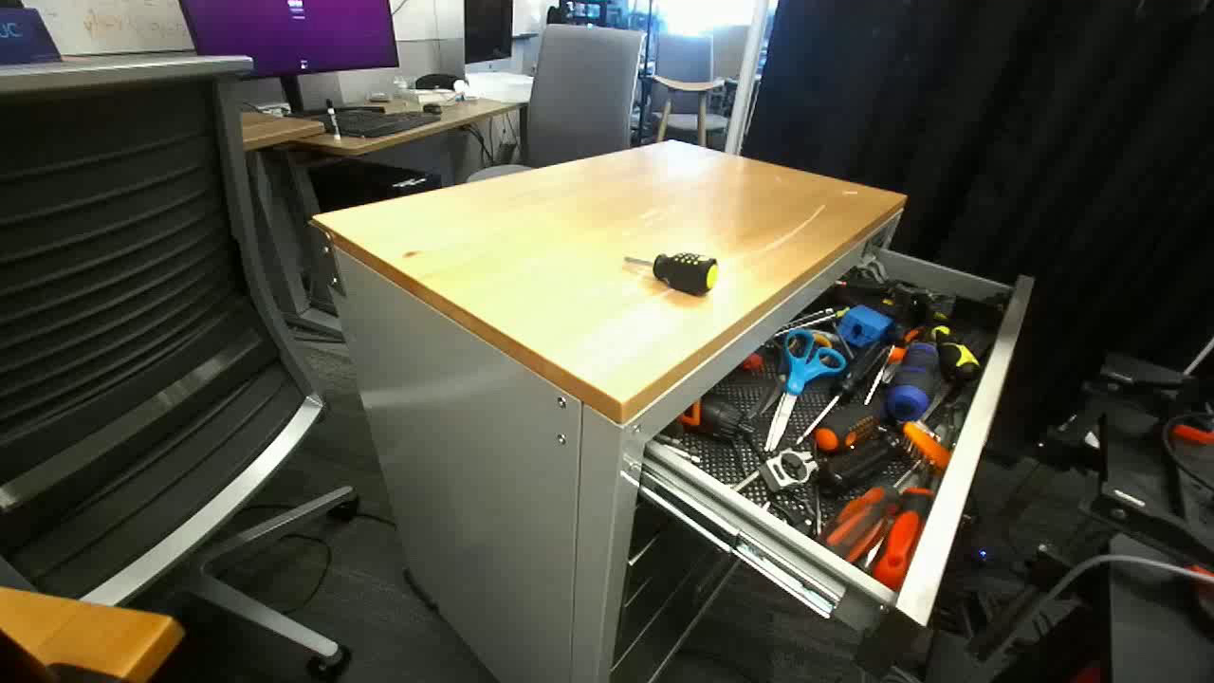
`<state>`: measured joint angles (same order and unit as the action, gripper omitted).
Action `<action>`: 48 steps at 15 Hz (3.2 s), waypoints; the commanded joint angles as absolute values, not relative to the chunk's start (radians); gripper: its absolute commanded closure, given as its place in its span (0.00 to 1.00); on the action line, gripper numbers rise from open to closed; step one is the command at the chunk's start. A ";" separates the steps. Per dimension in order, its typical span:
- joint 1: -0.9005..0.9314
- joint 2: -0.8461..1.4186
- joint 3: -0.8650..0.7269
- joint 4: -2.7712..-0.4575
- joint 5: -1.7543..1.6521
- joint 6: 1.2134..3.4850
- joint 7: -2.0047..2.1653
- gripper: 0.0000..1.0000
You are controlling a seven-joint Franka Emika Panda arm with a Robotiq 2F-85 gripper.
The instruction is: Put the screwdriver in the drawer then close it
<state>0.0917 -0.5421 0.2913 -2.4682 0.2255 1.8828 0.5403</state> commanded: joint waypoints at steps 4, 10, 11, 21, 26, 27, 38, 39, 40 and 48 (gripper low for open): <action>0.079 -0.504 0.282 -2.453 0.231 1.955 0.567 0.00; 0.079 -0.140 0.352 -2.255 0.069 2.126 0.645 0.00; 0.083 -0.079 0.354 -2.208 0.017 2.126 0.667 0.00; 0.221 0.322 0.232 -1.851 -0.132 2.076 0.615 0.00; 0.249 0.427 0.193 -1.777 -0.094 2.070 0.514 0.00; 0.254 0.446 0.184 -1.762 -0.094 2.065 0.501 0.00; 0.305 0.568 0.109 -1.659 -0.082 2.079 0.513 0.58; 0.306 0.553 0.111 -1.674 -0.076 2.081 0.513 0.65; 0.305 0.536 0.114 -1.694 -0.065 2.088 0.516 0.72; 0.303 0.312 0.124 -2.039 0.009 2.107 0.586 0.91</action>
<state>0.2905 0.4568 0.1321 -1.8459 -0.0257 2.0988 0.5372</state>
